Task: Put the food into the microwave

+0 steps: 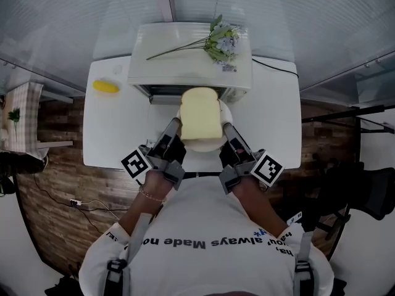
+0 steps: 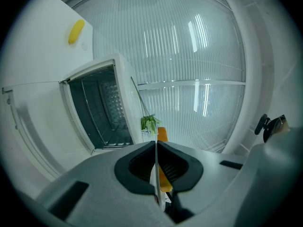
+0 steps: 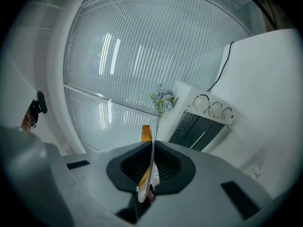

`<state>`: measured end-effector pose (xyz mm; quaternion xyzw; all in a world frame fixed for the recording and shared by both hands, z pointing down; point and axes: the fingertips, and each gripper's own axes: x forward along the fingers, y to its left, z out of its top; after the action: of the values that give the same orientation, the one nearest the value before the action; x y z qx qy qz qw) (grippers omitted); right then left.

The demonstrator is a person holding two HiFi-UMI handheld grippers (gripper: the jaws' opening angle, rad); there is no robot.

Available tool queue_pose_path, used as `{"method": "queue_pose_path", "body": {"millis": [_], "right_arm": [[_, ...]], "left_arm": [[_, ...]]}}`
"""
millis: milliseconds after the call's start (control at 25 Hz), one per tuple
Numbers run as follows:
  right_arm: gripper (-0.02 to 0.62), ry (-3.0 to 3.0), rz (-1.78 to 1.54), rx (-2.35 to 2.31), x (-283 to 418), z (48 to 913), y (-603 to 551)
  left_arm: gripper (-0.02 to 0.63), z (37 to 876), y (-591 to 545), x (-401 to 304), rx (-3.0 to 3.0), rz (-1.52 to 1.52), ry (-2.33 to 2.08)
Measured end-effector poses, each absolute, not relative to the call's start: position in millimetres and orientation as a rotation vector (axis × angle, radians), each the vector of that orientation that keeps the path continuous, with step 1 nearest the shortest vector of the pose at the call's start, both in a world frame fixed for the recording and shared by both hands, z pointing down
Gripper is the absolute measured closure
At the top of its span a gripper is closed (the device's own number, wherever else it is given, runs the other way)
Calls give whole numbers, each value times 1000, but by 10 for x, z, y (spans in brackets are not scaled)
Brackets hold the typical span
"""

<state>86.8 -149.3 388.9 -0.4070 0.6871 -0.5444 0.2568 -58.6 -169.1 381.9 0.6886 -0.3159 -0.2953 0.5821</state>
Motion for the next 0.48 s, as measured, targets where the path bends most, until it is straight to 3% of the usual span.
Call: {"method": "queue_pose_path", "body": {"millis": [480], "right_arm": [[572, 1865, -1553, -1123, 738, 4364, -1518]], "left_arm": [[588, 4303, -1694, -708, 1587, -605, -759]]}}
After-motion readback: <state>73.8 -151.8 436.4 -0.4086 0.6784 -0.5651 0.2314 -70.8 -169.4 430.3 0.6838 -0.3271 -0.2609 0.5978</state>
